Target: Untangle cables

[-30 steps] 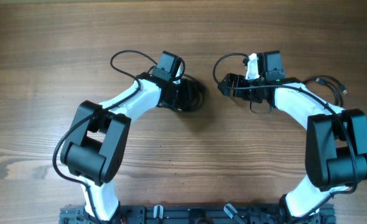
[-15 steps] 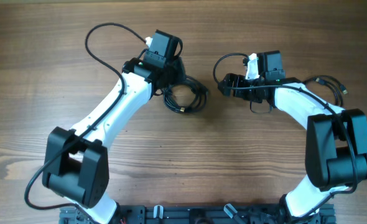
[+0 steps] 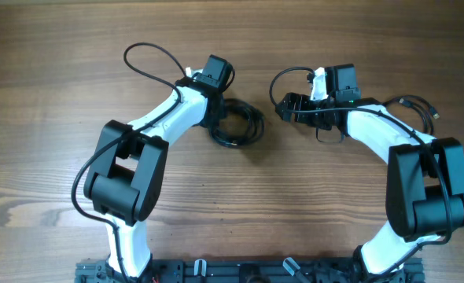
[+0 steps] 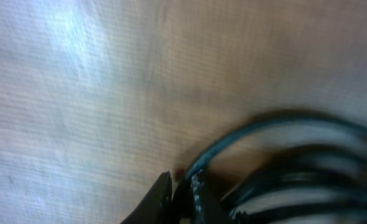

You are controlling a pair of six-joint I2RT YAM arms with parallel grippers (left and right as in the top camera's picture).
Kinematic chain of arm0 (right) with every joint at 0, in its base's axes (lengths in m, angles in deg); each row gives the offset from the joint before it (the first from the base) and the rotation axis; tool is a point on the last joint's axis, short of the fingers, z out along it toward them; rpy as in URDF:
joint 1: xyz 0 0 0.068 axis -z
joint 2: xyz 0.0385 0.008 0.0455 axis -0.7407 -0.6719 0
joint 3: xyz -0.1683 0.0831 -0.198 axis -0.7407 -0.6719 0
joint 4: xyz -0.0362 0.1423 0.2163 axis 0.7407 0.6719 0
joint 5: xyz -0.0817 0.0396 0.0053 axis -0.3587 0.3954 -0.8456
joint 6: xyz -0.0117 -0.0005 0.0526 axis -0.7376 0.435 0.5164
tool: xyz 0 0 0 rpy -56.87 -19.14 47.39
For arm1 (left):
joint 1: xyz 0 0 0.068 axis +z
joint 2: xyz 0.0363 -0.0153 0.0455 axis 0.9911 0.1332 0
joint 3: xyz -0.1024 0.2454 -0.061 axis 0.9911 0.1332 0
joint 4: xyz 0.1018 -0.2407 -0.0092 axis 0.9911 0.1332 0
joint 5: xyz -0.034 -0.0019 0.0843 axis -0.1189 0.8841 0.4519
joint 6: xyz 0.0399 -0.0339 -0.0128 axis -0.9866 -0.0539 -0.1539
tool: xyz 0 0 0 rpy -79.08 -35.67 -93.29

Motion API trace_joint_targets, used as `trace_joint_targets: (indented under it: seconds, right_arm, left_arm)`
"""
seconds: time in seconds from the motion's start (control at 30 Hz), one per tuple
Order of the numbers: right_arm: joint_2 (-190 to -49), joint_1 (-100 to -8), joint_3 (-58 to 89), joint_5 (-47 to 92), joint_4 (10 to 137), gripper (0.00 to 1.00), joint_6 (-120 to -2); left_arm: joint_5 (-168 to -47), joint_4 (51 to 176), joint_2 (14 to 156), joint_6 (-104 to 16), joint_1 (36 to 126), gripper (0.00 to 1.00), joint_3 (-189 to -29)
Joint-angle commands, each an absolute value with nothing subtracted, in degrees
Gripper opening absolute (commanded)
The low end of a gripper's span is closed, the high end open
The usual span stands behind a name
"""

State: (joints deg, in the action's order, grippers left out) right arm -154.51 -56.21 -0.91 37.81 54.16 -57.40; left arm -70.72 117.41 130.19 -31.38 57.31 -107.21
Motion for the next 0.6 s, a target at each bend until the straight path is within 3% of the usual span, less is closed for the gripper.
trace_joint_targets:
  seconds: [0.0,0.13,0.27,0.57]
  right_arm:
    - [-156.3,-56.0,-1.7,37.2,54.6,1.0,-57.0]
    - [-156.3,-56.0,-1.7,37.2,54.7,1.0,-57.0]
    - [-156.3,-56.0,-1.7,37.2,54.7,1.0,-57.1]
    - [-156.3,-56.0,-1.7,37.2,54.6,1.0,-56.9]
  left_arm:
    - [-82.0,123.7,130.5,-31.7,57.0,0.13,-107.0]
    - [-92.3,129.4,130.5,-35.9,57.0,0.04,-107.0]
    - [-96.4,131.9,129.1,-42.2,57.2,0.04,-107.1]
    - [-90.5,133.1,116.9,-42.0,58.7,0.2,-107.2]
